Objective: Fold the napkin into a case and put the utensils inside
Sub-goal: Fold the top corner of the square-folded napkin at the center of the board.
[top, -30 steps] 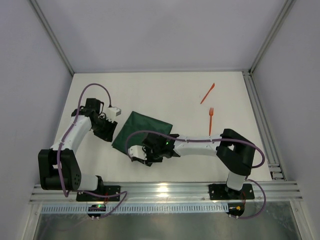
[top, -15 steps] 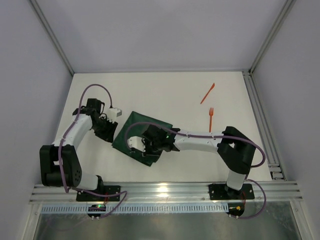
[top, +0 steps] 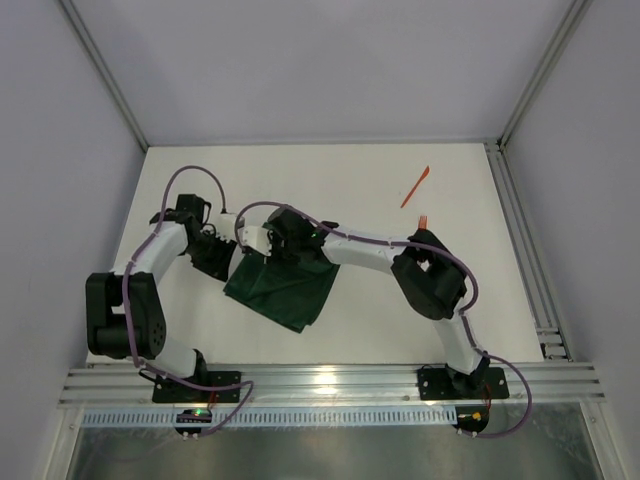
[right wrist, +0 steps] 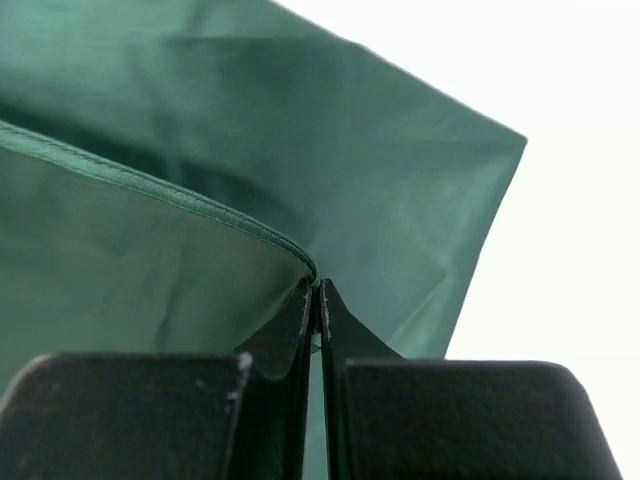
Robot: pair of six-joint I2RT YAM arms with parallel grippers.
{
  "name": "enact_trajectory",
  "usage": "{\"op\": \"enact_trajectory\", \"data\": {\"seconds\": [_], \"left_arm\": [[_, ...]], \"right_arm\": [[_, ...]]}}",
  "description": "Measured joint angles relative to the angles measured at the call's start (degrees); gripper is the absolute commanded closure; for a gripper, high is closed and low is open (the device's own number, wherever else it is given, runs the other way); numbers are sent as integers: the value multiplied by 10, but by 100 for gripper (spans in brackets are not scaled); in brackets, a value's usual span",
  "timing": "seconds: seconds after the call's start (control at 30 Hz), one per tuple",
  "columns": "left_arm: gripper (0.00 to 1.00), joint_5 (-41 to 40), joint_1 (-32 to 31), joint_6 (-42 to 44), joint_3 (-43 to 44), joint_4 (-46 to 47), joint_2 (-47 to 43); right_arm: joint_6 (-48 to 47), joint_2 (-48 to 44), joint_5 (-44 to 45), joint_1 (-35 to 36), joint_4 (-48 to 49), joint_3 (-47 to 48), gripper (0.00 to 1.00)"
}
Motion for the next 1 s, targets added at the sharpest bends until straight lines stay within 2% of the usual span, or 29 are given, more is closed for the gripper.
{"op": "enact_trajectory", "data": {"seconds": [0.4, 0.73, 1.0], "left_arm": [[62, -2, 24, -5, 4, 33, 20], [62, -3, 37, -23, 13, 51, 35], [58, 21, 50, -33, 20, 49, 35]], "right_arm": [[-57, 112, 44, -18, 28, 131, 96], [-60, 152, 63, -20, 37, 180, 96], [-56, 180, 76, -28, 31, 223, 95]]}}
